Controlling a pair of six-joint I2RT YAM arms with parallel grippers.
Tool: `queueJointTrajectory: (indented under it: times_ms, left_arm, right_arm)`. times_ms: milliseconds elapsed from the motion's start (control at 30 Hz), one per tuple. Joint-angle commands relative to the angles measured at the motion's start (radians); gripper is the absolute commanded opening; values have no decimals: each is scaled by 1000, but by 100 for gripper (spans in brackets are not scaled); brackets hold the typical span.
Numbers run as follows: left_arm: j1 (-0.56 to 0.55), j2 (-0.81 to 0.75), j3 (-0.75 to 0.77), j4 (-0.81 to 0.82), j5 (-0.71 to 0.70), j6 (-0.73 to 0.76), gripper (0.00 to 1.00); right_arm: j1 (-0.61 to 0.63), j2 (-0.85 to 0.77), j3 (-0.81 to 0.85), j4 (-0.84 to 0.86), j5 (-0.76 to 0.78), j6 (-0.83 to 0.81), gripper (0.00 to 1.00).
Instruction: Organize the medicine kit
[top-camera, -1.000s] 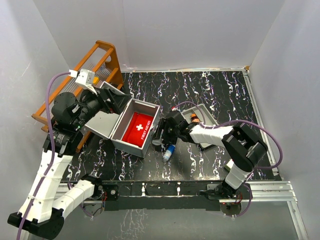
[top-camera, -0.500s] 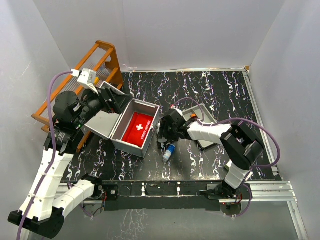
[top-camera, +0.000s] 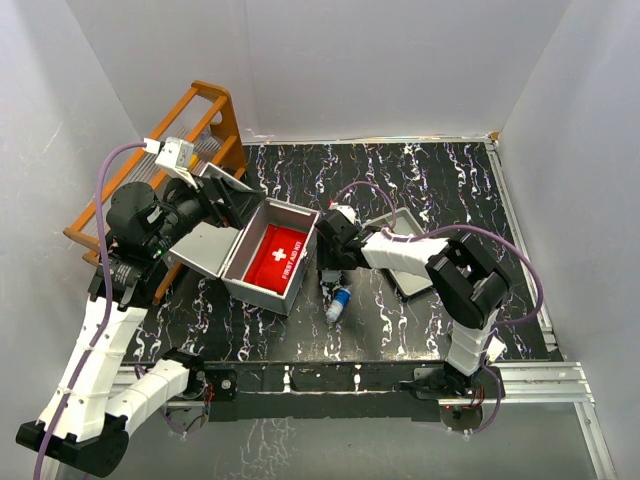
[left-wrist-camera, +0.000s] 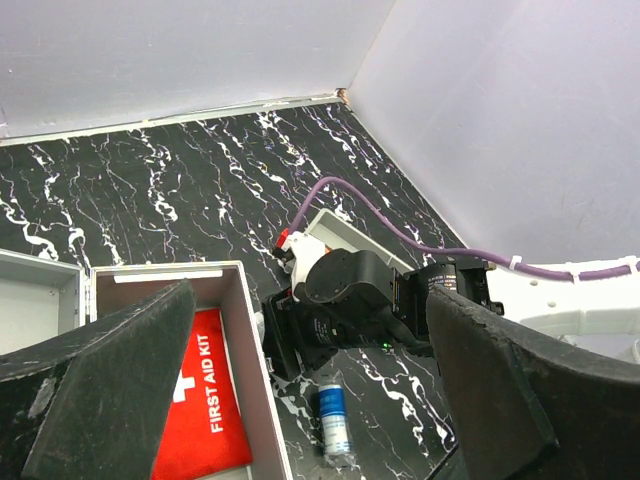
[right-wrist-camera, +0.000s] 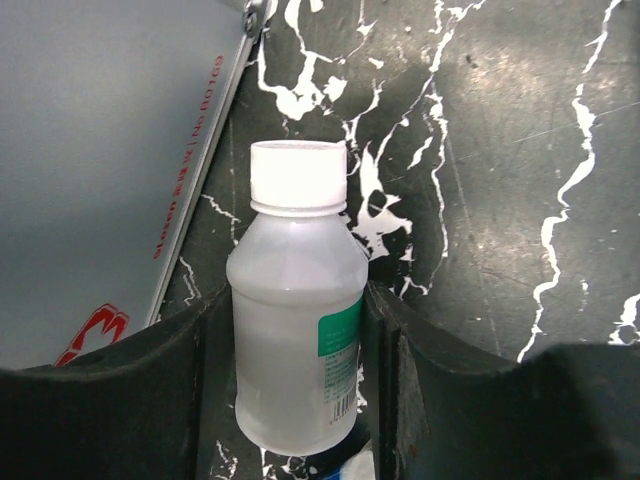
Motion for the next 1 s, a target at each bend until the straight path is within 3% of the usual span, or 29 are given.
queueJointTrajectory:
  times_ms: [0,167,333,600,700,967]
  left_arm:
    - [1,-19,1,12,11,12,99]
    - [2,-15,-1,16,9,12,99]
    - [2,-11,-1,27,49,21,99]
    - [2,-9,-7,45,113,12,99]
    - [2,-8,-13,48,108,2,99]
    - [2,23,4,30,112,-16,99]
  right_arm:
    - [-1,5,24,-67,101,-35,44]
    - [-7,-51,12,-67,126,-47,34]
    - [-51,-170,49,-66,96,-161,32]
    - [-256,-301,77,-84,-29,-363,32]
    - [-344,-290,98,-126,-144,-480,33]
    - [-496,-212,148,-230,-90,-664,32]
